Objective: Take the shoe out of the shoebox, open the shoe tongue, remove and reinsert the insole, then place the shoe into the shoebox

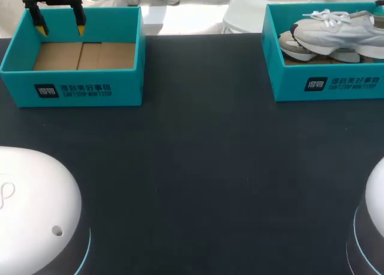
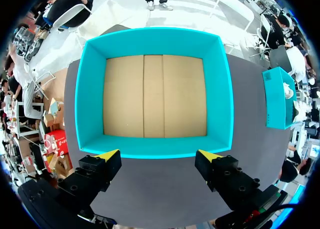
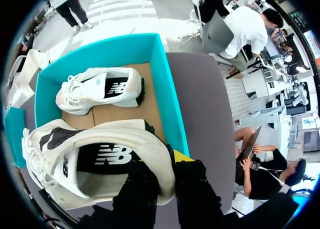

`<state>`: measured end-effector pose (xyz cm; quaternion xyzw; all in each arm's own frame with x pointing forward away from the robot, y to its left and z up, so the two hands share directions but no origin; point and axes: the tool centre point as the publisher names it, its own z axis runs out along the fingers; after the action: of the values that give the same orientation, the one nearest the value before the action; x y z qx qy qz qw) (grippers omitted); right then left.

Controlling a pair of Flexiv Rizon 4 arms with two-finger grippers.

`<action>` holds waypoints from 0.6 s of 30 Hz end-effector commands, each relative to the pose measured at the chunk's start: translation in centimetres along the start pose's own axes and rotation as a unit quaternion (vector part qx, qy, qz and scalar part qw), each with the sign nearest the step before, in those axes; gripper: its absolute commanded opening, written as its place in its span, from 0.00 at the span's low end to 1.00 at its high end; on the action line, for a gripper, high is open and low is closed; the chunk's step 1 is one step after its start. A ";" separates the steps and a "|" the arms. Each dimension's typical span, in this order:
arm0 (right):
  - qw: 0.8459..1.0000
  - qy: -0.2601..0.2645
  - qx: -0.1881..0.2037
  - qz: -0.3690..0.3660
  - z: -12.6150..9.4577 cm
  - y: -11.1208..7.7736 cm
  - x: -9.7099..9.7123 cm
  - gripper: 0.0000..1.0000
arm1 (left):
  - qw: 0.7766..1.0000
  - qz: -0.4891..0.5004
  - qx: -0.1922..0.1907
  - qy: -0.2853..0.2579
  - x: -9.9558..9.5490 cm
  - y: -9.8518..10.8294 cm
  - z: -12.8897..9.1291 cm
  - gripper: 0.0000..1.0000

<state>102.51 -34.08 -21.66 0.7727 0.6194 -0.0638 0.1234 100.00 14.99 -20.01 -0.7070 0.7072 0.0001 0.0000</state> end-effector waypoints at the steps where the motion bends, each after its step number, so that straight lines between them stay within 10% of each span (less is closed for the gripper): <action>1: 1.000 -0.003 -0.009 -0.003 -4.8 -0.5 -0.5 0.00 | 1.000 0.000 0.000 0.000 0.0 0.0 0.0 1.00; 18: 0.999 -0.015 -0.019 0.031 -6.3 -0.3 0.3 0.00 | 1.000 0.000 0.000 0.000 0.0 0.0 0.0 1.00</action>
<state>102.01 -32.00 -15.93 0.7880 0.5942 -0.0609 0.1492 100.00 14.99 -20.00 -0.7070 0.7072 0.0001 0.0000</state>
